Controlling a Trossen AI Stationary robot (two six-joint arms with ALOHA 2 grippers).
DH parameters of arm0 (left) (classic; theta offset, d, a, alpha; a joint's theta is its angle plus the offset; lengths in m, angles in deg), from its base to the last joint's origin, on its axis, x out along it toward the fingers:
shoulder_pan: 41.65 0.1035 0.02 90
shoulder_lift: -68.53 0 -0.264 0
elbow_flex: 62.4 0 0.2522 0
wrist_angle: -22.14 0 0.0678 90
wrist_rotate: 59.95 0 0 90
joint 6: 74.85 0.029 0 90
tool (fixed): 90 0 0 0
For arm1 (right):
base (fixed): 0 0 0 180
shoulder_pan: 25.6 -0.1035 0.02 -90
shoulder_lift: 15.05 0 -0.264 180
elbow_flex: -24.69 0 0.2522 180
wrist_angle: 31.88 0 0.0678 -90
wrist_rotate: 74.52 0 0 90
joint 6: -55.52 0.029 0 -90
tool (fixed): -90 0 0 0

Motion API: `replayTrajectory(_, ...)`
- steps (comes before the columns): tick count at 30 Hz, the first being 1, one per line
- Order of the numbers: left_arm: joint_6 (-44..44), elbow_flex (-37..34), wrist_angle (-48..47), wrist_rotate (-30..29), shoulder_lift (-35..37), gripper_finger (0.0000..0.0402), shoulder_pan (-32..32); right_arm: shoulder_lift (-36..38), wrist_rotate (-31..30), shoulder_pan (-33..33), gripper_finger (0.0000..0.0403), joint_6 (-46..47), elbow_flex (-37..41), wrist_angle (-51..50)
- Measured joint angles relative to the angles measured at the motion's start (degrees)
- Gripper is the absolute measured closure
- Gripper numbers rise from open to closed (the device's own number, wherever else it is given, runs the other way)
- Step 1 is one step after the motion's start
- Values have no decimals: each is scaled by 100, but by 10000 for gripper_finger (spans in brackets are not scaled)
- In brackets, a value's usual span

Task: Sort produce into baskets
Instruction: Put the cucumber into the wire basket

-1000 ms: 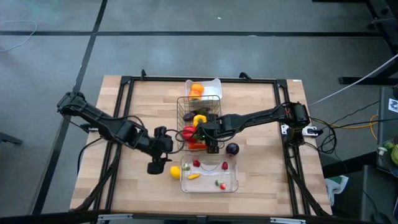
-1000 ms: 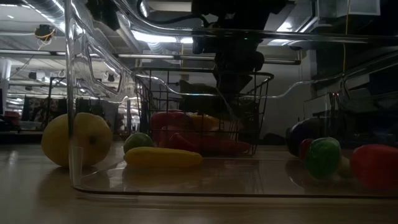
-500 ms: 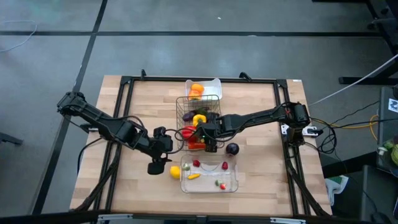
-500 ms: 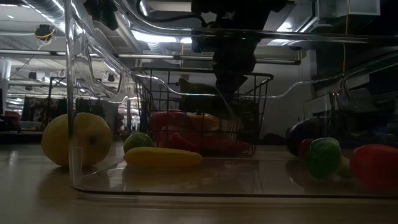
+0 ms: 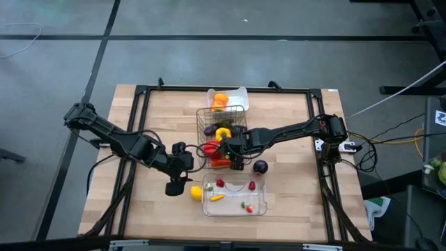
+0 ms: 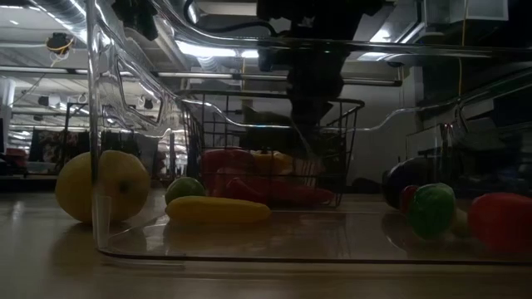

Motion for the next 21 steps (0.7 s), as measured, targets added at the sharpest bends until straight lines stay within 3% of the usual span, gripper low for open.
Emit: replayTrajectory(21,-161,0,0,0,-2,135,-20,0,46,-7,191,46,4,-12)
